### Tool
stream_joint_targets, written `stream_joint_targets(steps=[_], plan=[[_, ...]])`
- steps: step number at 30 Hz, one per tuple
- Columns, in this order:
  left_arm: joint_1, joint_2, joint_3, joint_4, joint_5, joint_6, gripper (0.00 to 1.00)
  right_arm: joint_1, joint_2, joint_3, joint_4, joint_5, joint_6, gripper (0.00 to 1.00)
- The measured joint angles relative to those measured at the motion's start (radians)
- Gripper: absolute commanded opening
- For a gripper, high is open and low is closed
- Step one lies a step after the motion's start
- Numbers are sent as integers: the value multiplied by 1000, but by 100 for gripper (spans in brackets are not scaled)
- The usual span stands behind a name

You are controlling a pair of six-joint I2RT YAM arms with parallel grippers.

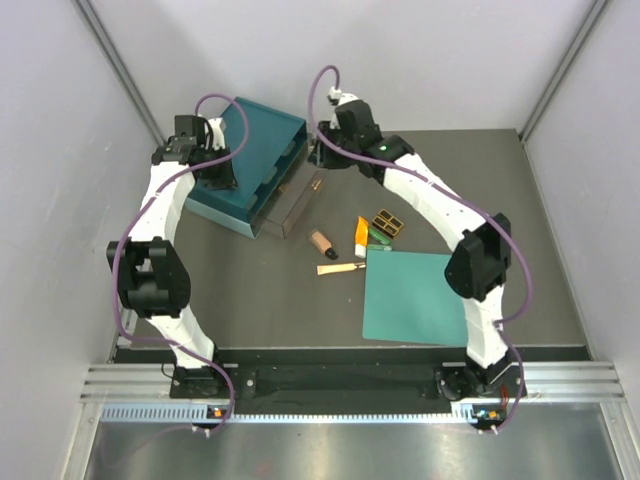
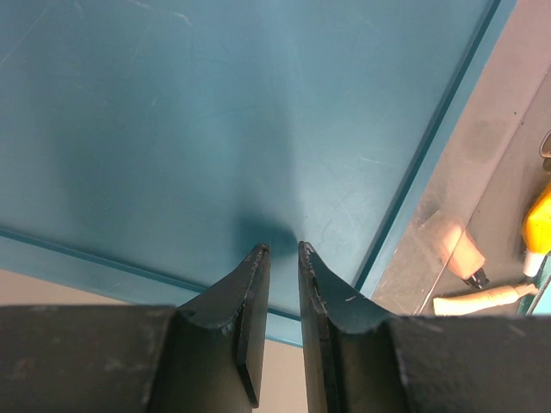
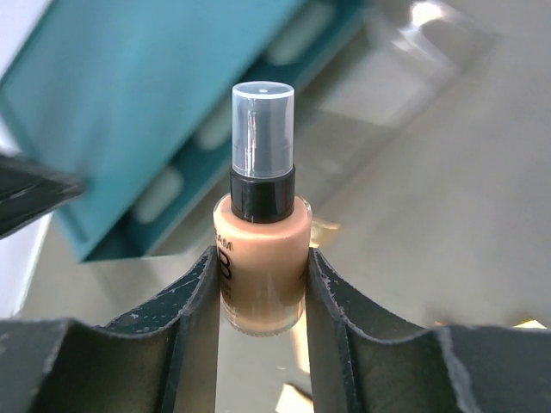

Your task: Organize the makeup

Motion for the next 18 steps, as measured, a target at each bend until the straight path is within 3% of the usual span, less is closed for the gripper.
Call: stream_joint_targets(steps=[5,12,18], plan=[[0,0,0,0,0,0,26,67,101,107,6,-71,-6,0],[-1,1,5,-6,-1,0,26,122,180,113,-2,-127,-7,1],[-1,3,9,-13,-2,1,26,132,200,113,-16,-151,-5,16]])
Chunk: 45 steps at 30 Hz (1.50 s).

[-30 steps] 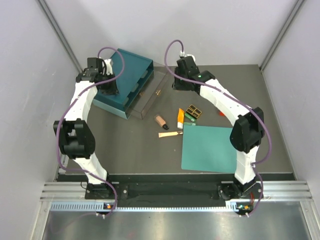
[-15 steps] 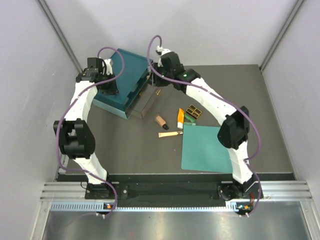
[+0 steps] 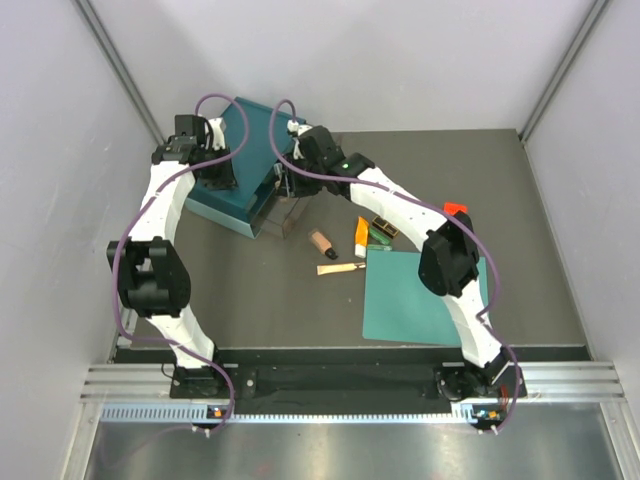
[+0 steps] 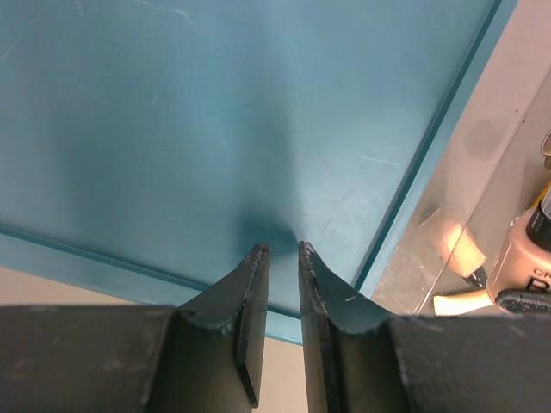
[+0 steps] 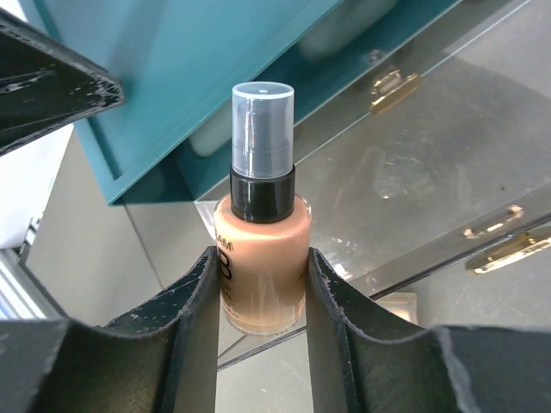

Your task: Organize the makeup

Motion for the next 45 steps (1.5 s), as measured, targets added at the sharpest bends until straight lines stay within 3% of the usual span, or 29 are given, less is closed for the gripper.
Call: stream_joint_targets(steps=[4,12,26,28,31,39,45], plan=[[0,0,1,-1,0,0,26,1,0,0,1,-25,9,30],[0,0,2,-2,-2,1,26,2,2,0,1,-57,43,46],[0,7,13,-15,-7,8,26,2,2,0,13,-65,47,50],[0,7,13,-15,-7,7,27,2,-5,-3,13,-50,24,54],[-1,7,13,-15,-7,7,27,2,-77,-92,23,-16,-41,61],[-1,7,13,-15,-6,7,28,2,-412,-488,78,45,-248,65],[-1,7,13,-15,-6,7,28,3,-415,-664,114,66,-307,68]])
